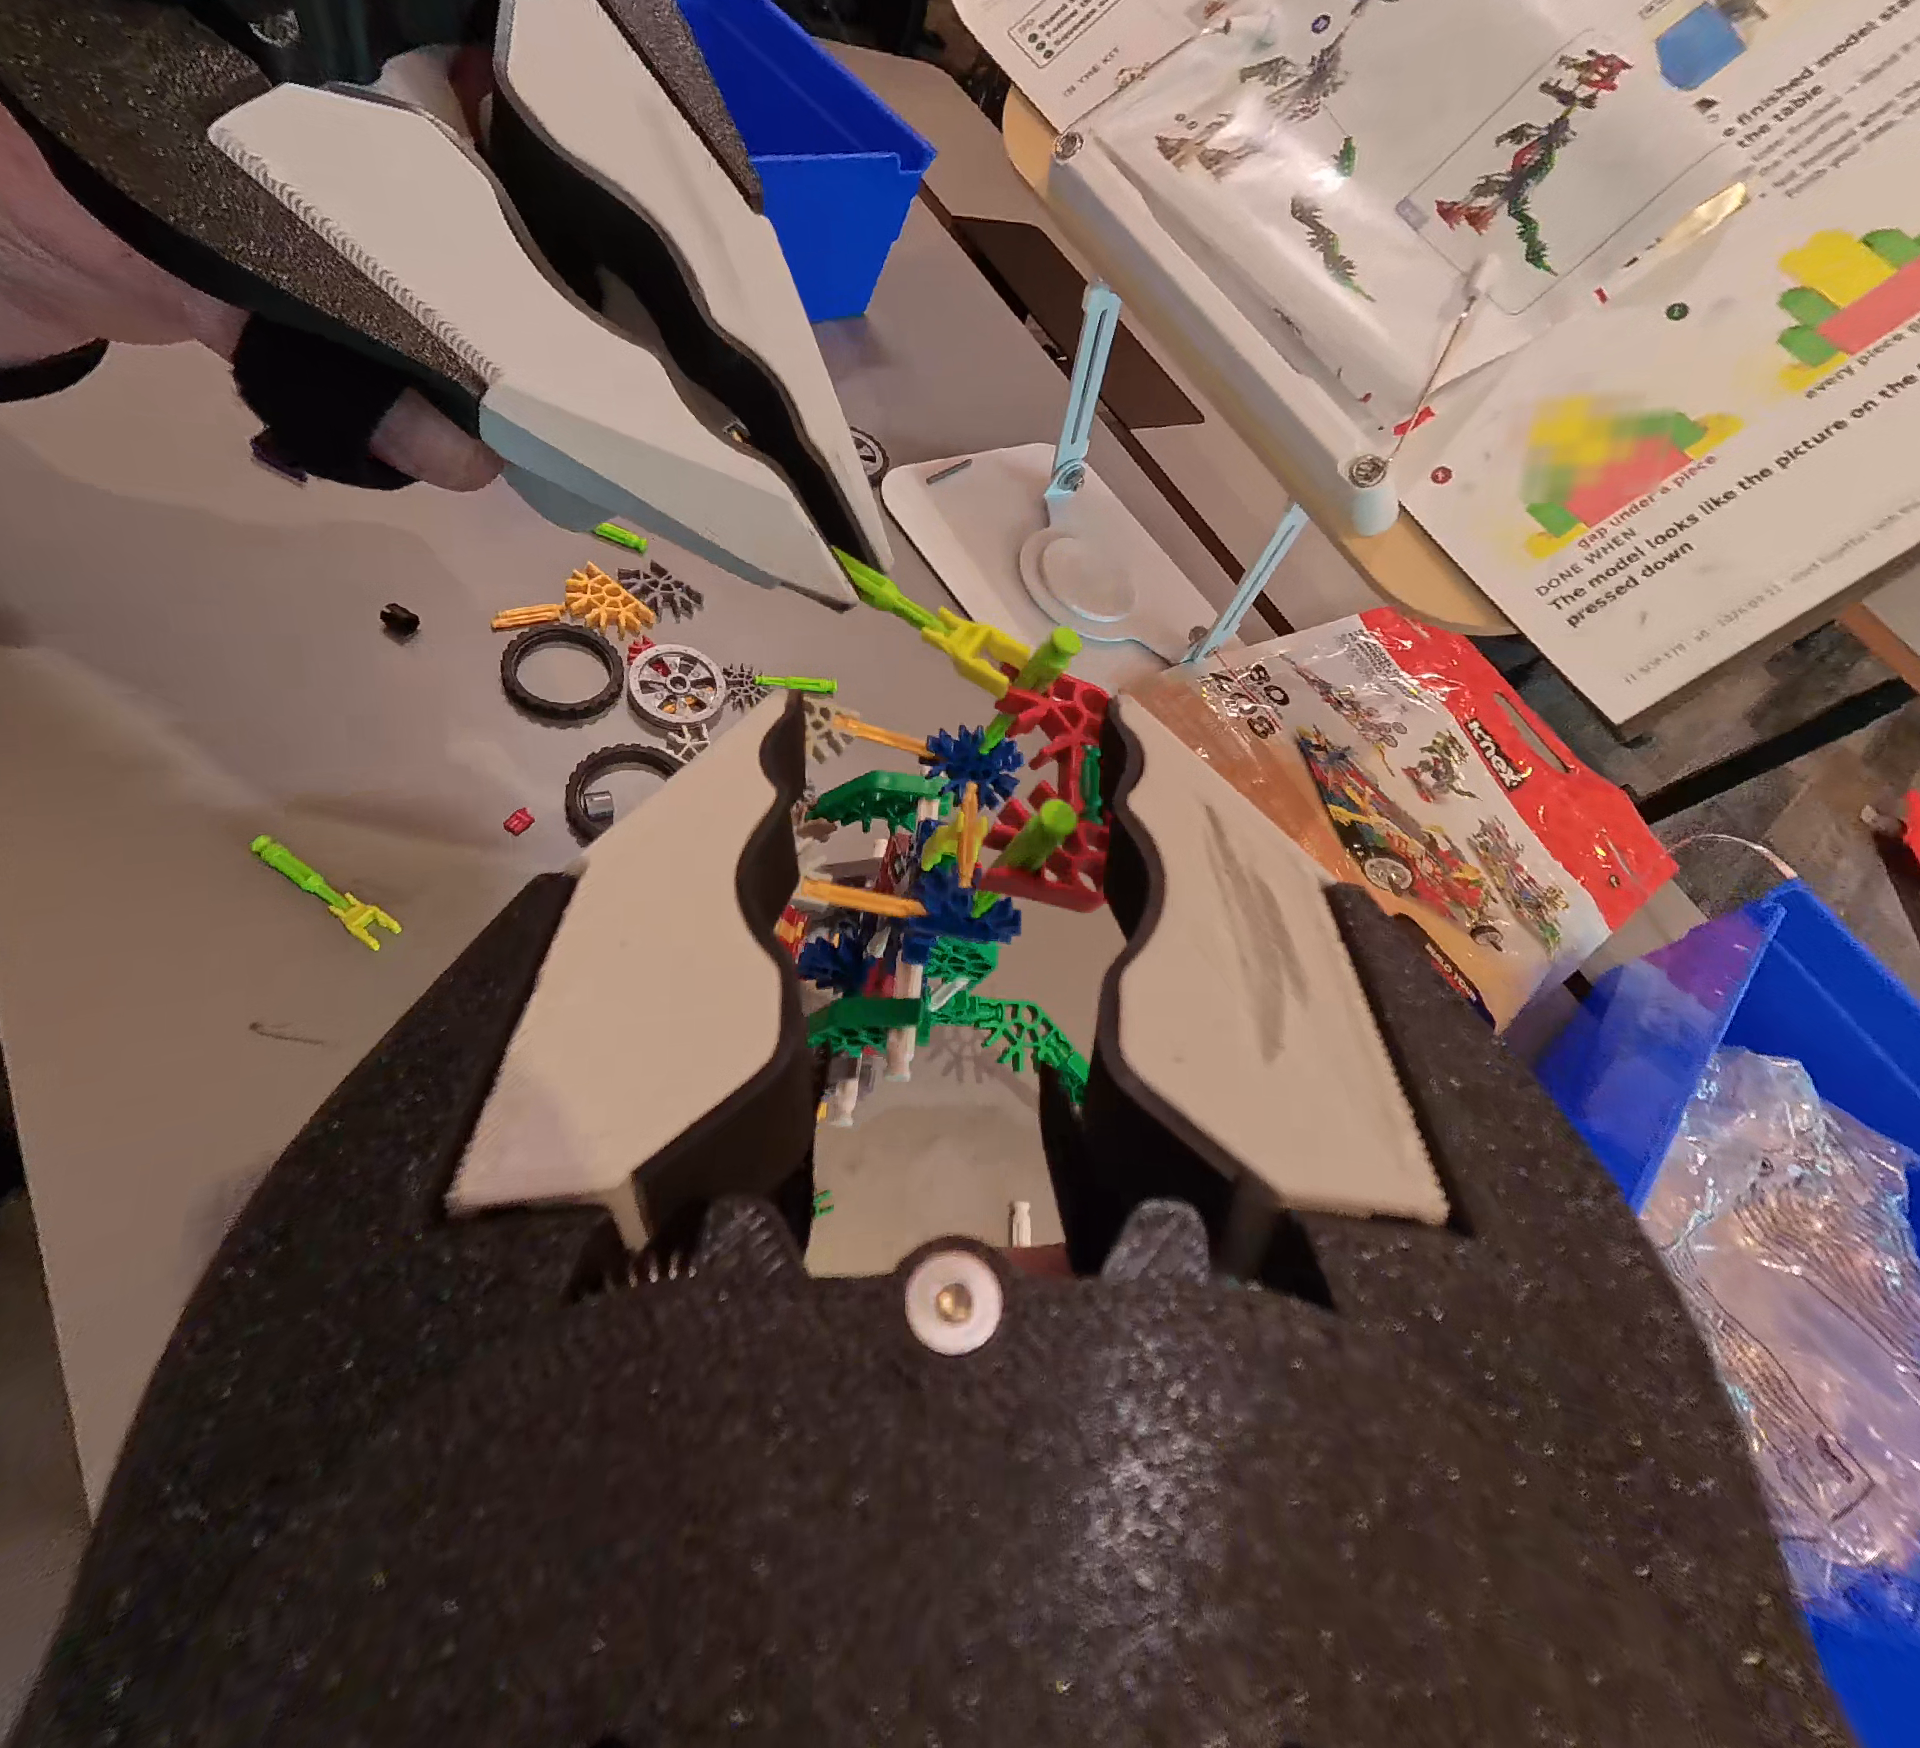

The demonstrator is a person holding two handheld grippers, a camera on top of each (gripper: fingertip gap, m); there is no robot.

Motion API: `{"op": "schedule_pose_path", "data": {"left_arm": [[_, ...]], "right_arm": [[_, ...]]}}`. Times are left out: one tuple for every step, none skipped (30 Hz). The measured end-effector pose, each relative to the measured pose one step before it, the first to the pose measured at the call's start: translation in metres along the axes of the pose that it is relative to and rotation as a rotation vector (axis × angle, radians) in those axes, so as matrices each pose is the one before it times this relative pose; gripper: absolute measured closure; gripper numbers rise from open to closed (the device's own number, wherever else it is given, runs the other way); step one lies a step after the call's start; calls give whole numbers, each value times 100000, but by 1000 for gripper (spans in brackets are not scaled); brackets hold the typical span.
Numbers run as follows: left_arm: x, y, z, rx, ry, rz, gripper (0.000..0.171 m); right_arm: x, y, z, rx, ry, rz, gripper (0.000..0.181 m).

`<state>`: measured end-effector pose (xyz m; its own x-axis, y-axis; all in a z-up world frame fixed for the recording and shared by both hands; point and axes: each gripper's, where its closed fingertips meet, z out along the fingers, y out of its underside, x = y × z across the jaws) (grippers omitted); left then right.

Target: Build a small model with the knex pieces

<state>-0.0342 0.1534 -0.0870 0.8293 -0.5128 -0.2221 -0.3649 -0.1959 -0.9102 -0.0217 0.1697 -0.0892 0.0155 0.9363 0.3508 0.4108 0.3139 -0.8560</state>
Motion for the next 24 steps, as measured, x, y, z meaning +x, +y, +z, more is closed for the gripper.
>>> {"op": "schedule_pose_path", "data": {"left_arm": [[-71,20,64,-597,-428,197,168],[-108,22,32,-584,-405,-2,168],[-26,-10,11,-320,235,-589,168],[-55,-18,-15,-142,77,-633,168],[-126,-9,-24,-205,-536,-124,168],[-58,-30,-42,11,-108,53,168],[-30,-10,-30,-122,57,-659,168],[-64,-34,-47,131,-432,-333,168],[-20,8,-54,-70,-132,1,168],[141,29,-26,-246,942,-277,168],[60,30,-22,-329,424,-452,169],[-82,-13,-39,-101,-446,-2,169],[-46,-7,-18,-221,-212,-142,168],[39,-55,-15,-70,174,-20,169],[7,-43,-27,-191,76,-94,169],[8,-60,-29,-108,155,-95,168],[111,-63,-14,-121,874,-282,169],[42,-2,-10,-456,439,-433,169],[-81,-8,-7,-471,-363,152,169],[-28,69,-1,-774,64,83,169],[-15,69,-14,-788,183,-123,169],[-81,-34,-52,-101,-273,-46,169],[-40,45,-43,-499,153,-241,169],[20,-9,-34,-134,827,-667,169]], "right_arm": [[-68,4,187,-2,-105,142,125],[28,10,110,54,384,179,126],[29,-55,42,335,304,190,126],[-77,-122,20,650,-218,411,126],[-71,-187,26,920,135,278,127],[-122,-179,21,784,212,-16,128],[-125,-74,61,253,349,-327,128],[-107,-17,76,122,759,-479,129],[-118,19,99,95,578,4,129],[-53,-56,61,623,818,521,129],[-19,-47,-2,602,729,447,129],[16,-68,-6,773,605,814,129],[-13,-52,17,710,376,1424,129],[-21,-45,0,463,800,531,129],[12,-1,-4,-50,1214,-604,129],[28,-6,6,-133,1409,28,130],[15,-76,28,197,1279,1130,130],[30,-47,80,106,1506,1386,130],[19,-40,86,-16,1775,971,130],[-3,-67,64,23,1652,741,131],[-22,-63,80,191,1445,1210,130],[-39,-68,82,296,1263,1368,130],[-16,-49,73,140,1168,1137,130],[-4,-20,35,-24,682,860,130]]}}
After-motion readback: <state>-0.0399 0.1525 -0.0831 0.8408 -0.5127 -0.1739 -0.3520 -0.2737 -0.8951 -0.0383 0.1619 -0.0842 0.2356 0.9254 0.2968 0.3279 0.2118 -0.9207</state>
